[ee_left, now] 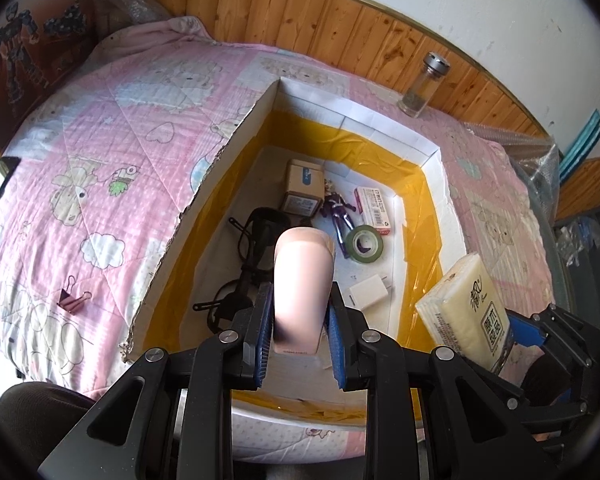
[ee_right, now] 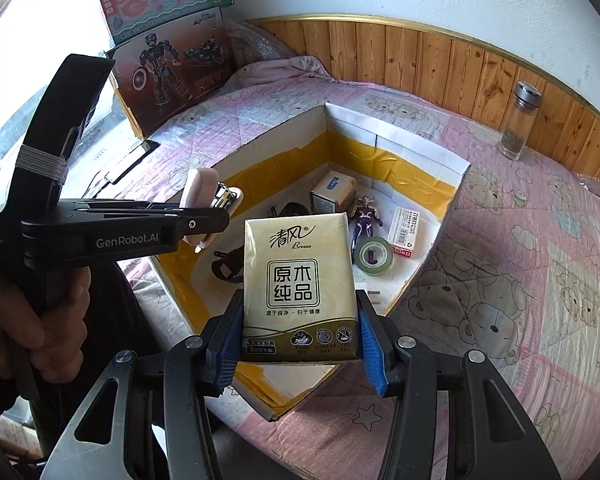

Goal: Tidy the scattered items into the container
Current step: 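Lower and release the stapler with the left tool while the right tool releases the tissue pack into the box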

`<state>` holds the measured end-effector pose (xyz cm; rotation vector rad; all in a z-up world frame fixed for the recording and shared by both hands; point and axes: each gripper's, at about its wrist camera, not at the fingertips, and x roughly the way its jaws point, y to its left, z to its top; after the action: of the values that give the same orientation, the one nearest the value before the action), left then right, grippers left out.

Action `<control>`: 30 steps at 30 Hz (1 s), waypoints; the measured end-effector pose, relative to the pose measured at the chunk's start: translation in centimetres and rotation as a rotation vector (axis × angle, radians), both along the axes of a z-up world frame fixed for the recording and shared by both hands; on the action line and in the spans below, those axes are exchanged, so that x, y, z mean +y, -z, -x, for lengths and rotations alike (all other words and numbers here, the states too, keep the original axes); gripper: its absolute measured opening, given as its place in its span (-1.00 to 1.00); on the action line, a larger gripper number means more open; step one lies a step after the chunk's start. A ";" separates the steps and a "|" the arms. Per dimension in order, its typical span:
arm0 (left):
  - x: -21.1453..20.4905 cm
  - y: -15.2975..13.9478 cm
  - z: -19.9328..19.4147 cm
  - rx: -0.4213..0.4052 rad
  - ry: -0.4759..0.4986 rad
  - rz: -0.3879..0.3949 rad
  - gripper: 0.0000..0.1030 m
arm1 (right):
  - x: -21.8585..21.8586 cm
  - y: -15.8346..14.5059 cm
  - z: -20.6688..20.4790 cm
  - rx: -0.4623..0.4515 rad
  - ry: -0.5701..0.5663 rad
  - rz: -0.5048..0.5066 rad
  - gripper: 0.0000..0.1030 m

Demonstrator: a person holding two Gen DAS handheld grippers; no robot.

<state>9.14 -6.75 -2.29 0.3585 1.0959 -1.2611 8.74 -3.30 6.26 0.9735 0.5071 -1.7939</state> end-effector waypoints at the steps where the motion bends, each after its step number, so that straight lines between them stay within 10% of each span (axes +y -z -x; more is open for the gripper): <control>1: 0.0 0.2 -0.1 0.005 0.000 -0.004 -0.50 | -0.2 0.3 0.0 -0.002 -0.004 -0.008 0.02; 9: 0.0 0.8 -1.5 0.044 -0.023 -0.023 -0.18 | -0.8 1.9 0.6 -0.033 0.014 -0.054 0.15; 30: 0.8 -0.7 -0.2 0.050 0.017 0.011 -0.06 | -0.1 0.9 -0.3 -0.057 0.019 -0.051 0.16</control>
<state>9.31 -6.00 -1.60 0.3304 1.1303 -1.2964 8.99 -3.42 5.35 1.0645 0.5118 -1.7727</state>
